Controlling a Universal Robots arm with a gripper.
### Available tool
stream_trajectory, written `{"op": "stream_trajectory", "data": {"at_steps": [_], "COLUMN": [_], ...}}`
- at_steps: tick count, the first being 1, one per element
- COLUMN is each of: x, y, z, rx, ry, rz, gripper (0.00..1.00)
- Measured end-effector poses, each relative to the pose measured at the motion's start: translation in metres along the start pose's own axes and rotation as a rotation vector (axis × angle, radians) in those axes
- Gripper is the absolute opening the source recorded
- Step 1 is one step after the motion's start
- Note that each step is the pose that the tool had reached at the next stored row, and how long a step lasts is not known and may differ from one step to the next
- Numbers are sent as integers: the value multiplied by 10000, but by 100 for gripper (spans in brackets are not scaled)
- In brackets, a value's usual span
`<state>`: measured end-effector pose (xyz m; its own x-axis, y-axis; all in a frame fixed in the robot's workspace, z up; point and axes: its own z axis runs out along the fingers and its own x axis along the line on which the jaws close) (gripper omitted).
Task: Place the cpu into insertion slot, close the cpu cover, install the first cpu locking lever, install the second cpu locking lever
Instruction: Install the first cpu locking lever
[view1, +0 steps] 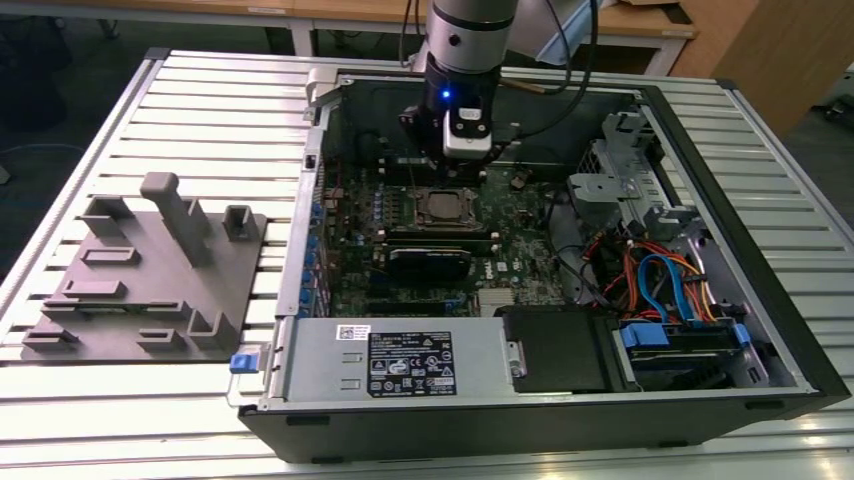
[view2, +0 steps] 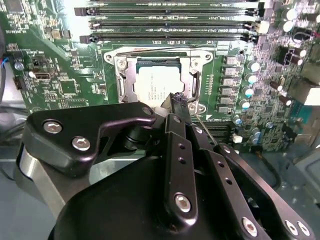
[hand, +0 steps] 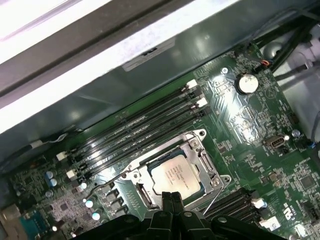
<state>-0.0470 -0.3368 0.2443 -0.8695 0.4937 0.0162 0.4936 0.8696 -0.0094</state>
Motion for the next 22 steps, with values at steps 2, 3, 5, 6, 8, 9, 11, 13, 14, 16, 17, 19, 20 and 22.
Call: {"op": "stream_trajectory", "data": {"at_steps": [2, 3, 5, 6, 8, 9, 11, 13, 14, 16, 17, 19, 20, 22], "x": [0, 0, 0, 0, 0, 0, 0, 0, 0, 0, 0, 0, 0, 0], "y": [0, 0, 0, 0, 0, 0, 0, 0, 0, 0, 0, 0, 0, 0], "z": [0, 0, 0, 0, 0, 0, 0, 0, 0, 0, 0, 0, 0, 0], "rx": [1, 0, 1, 0, 1, 1, 1, 0, 1, 2, 3, 6, 7, 10], "ry": [-1, -1, -1, -1, -1, -1, -1, -1, -1, -1, -2, -3, -5, -6], "rz": [-18, -20, -23, -23, -24, -24, -25, -26, -32, -100, -167, -344, -446, -658], "gripper": [10, 10, 10, 10, 10, 10, 10, 10, 10, 10, 10, 10, 10, 10]}}
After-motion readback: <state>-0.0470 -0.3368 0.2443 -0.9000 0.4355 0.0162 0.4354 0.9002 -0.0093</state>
